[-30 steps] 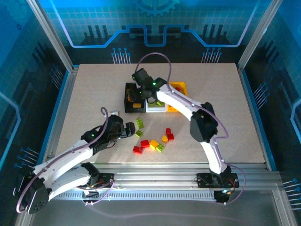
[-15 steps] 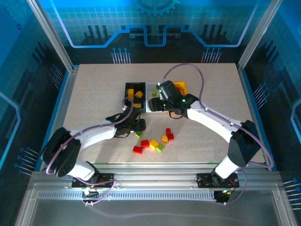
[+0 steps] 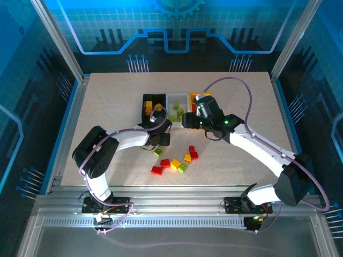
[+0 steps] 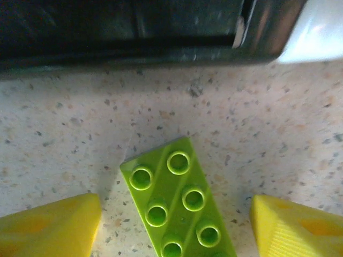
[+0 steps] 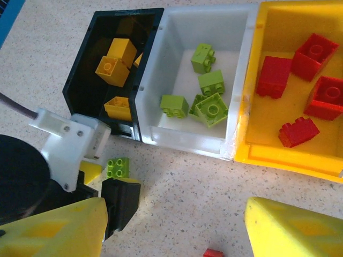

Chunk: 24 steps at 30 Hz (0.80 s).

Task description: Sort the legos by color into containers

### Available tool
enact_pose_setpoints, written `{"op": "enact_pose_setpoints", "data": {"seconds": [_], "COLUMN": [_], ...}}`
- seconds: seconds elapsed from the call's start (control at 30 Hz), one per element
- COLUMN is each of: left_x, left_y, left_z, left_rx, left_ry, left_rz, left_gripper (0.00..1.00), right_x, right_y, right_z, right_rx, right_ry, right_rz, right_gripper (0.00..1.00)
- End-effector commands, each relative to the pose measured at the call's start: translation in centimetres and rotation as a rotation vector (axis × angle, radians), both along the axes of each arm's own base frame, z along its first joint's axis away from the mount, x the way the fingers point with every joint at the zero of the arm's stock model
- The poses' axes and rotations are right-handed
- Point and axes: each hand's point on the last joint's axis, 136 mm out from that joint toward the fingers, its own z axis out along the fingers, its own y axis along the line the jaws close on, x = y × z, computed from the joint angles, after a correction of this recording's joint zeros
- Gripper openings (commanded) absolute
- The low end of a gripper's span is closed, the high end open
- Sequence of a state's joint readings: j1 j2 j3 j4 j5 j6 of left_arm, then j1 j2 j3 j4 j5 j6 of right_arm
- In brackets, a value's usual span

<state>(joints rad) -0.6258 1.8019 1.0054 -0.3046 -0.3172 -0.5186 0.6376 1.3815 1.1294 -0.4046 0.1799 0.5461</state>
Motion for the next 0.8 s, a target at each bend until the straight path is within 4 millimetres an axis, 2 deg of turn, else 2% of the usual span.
{"op": "enact_pose_setpoints", "data": {"seconds": [0.0,0.13,0.3,0.4,0.63,0.77], "left_x": [-0.5,-0.8,-1.3,-1.4,-0.9,-0.6], "left_y": [-1.1,-2.0,-2.7,-3.3,-5.8,-7.7], "left_z": [-0.7,-1.0,-1.2,-0.6,3.0,7.4], "left_rx": [0.031,0.042,0.027,0.014,-0.091,-0.229], "left_ry": [0.041,0.049,0.063,0.046,-0.014,-0.08], "left_rz": [-0.046,-0.079,-0.103,-0.12,-0.162,-0.173], "left_gripper": [0.67,0.53,0.41,0.35,0.28,0.27], "right_x": [0.3,0.2,0.2,0.2,0.3,0.1], "right_y": [-0.5,-1.3,-2.0,-2.1,-3.0,-3.8], "right_z": [0.6,0.9,1.4,1.3,1.2,1.1], "right_rx": [0.033,0.034,0.042,0.042,0.04,0.047], "right_ry": [-0.023,-0.032,-0.043,-0.041,-0.037,-0.036], "right_rz": [-0.03,-0.046,-0.059,-0.064,-0.093,-0.116], "right_gripper": [0.7,0.7,0.7,0.7,0.7,0.7]}}
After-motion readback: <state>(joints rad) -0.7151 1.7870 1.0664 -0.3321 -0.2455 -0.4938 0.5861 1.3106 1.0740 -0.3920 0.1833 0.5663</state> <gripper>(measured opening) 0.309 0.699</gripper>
